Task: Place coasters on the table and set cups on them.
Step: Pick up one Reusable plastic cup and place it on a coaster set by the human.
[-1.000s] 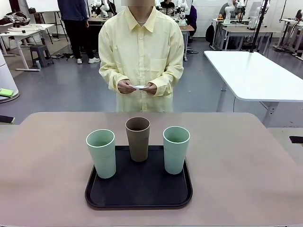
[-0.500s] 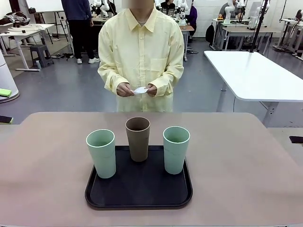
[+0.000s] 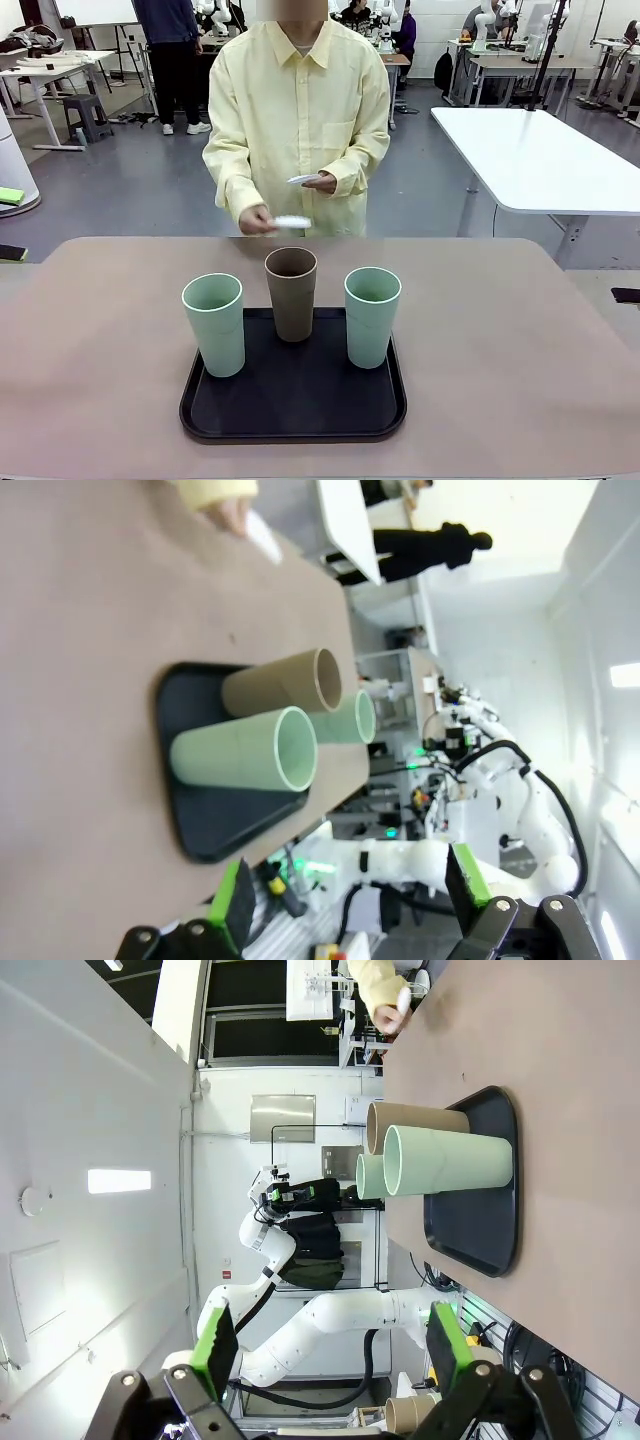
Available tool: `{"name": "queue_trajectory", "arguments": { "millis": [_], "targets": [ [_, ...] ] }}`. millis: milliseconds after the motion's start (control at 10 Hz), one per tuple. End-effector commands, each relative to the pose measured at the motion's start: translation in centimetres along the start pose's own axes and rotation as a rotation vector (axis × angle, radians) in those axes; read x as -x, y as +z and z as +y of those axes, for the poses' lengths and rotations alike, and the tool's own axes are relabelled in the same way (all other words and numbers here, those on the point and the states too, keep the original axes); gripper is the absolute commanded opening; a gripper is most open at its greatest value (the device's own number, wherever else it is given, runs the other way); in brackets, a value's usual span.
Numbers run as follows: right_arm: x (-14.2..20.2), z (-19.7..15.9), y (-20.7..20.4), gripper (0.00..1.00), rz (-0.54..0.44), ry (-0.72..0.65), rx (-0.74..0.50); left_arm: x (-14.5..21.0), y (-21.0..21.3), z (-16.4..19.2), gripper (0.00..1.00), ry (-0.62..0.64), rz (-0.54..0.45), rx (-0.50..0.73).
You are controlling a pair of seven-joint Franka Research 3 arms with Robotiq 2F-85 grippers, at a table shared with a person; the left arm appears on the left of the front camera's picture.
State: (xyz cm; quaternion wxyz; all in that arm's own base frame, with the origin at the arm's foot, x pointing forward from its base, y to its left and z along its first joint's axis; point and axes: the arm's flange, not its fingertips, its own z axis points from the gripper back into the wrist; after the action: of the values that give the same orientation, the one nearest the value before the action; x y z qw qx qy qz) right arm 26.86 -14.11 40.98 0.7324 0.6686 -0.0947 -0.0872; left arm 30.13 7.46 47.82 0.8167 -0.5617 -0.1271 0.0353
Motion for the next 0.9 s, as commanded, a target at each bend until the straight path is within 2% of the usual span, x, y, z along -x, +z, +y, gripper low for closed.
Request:
{"name": "queue_trajectory", "arguments": {
  "millis": [0, 800],
  "targets": [
    [0.00, -0.02, 0.07, 1.00, -0.001, 0.001, -0.008, 0.34, 0.22, 0.35, 1.00, -0.016, 0.010, 0.001],
    [0.00, -0.02, 0.07, 1.00, -0.001, 0.001, -0.008, 0.34, 0.22, 0.35, 1.00, -0.016, 0.010, 0.001]
  ]
}}
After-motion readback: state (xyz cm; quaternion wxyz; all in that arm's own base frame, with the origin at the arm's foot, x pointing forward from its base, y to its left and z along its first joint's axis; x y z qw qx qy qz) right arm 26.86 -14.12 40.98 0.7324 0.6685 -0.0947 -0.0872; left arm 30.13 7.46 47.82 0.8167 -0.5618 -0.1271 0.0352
